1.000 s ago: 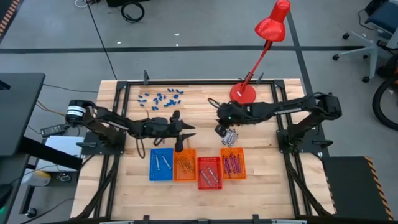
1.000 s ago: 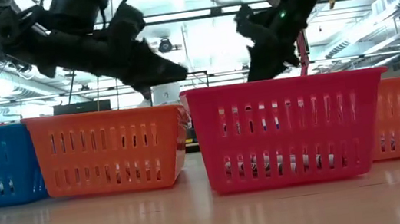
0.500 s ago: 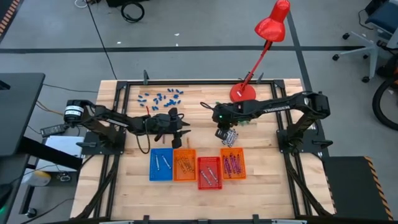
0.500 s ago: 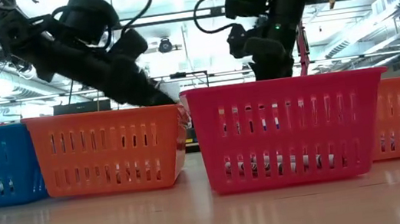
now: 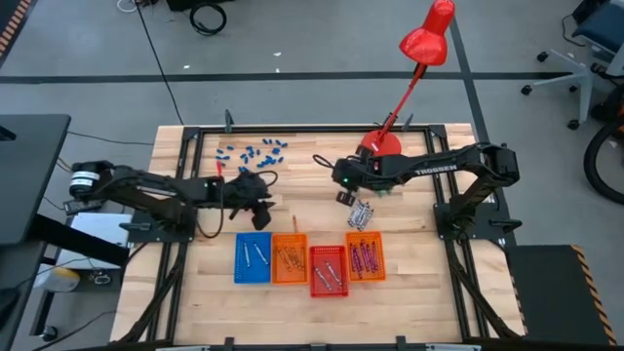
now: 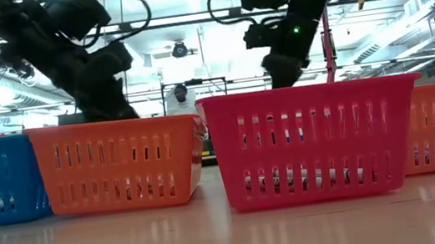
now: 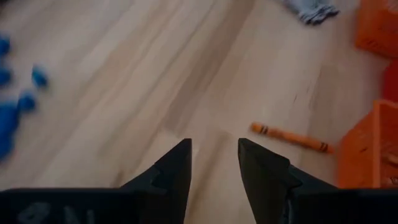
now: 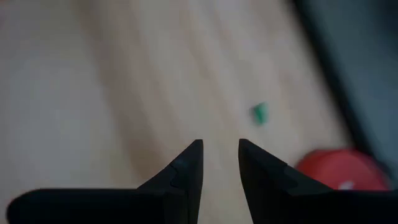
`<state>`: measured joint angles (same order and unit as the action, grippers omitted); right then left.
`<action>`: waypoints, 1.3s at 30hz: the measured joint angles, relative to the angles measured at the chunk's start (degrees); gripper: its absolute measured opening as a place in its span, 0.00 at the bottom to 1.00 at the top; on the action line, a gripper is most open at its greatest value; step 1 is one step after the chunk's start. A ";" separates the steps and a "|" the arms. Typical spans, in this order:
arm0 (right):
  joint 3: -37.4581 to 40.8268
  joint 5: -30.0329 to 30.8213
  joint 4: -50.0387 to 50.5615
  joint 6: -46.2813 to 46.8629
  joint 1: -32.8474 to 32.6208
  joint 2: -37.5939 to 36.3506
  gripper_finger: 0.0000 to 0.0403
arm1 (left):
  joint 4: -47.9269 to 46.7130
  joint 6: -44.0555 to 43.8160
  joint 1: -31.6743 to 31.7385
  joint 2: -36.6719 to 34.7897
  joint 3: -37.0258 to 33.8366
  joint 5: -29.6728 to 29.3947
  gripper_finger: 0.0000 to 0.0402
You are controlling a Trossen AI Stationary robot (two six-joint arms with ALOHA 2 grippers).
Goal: Sort crayons
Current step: Put the red crayon into the right orange bin
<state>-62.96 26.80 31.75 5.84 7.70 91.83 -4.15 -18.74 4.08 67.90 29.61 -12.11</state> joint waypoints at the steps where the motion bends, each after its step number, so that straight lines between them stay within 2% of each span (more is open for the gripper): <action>1: 0.02 1.98 -2.00 -0.73 0.00 0.00 0.26 | -1.96 -2.49 0.00 -0.42 0.00 0.03 0.35; 5: 1.27 4.41 -11.16 -5.30 -0.10 -0.09 0.26 | -9.33 -12.63 0.13 -1.08 1.42 0.05 0.35; 11: 7.79 0.90 -24.92 -11.00 -1.98 -0.09 0.26 | -24.80 -22.92 1.53 -1.19 6.91 -0.34 0.35; 15: 11.97 -0.33 -32.08 -14.66 -2.87 -0.09 0.26 | -29.02 -29.52 0.96 -1.01 7.31 -1.52 0.35; 19: 12.39 -3.03 -31.69 -16.33 -3.58 -0.09 0.26 | -30.80 -34.29 -0.21 1.01 7.31 -5.16 0.35; 23: 12.41 -7.68 -30.04 -15.57 -5.21 -0.09 0.26 | -31.19 -37.89 -0.50 4.81 7.31 -5.82 0.35; 31: 12.41 -5.85 -26.49 -16.08 -9.28 -0.09 0.26 | -29.58 -42.06 -0.59 12.86 7.34 -4.92 0.35; 39: 12.40 -5.83 -25.95 -16.12 -10.64 -0.09 0.26 | -25.94 -45.73 -1.51 13.71 7.70 -2.84 0.35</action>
<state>-50.56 20.97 5.80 -10.28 -2.94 91.74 -30.08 -64.47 2.57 81.61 37.31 -14.95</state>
